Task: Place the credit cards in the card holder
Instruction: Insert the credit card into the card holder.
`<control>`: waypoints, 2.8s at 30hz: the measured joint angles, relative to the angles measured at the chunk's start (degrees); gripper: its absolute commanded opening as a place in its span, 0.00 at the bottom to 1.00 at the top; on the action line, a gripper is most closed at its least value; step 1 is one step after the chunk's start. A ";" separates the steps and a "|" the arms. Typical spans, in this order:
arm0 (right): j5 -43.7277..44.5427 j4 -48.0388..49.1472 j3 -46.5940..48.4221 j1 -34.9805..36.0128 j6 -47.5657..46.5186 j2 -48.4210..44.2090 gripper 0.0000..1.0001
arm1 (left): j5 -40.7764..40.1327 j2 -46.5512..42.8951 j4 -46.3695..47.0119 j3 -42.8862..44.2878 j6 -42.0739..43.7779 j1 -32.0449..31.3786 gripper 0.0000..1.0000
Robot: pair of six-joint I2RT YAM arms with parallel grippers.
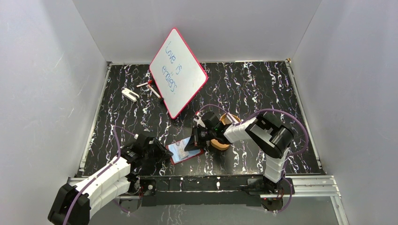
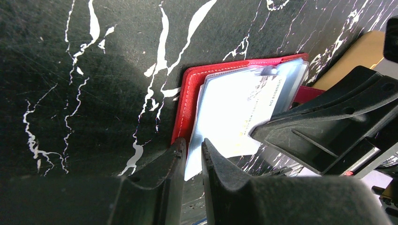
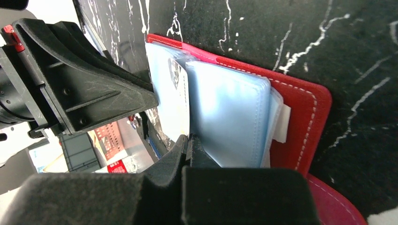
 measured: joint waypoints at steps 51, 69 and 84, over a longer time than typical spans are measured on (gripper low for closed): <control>6.25 -16.44 10.03 3.80 -9.84 -0.20 0.38 | -0.87 -1.84 -3.21 0.61 0.48 -0.04 0.23; 8.83 -19.52 13.90 7.74 -11.85 1.66 0.37 | -0.66 -1.05 -2.84 0.85 0.96 -0.04 0.23; 14.53 -27.08 14.45 8.68 -14.80 -5.95 0.40 | -2.23 -1.75 -5.92 2.32 2.40 -0.07 0.27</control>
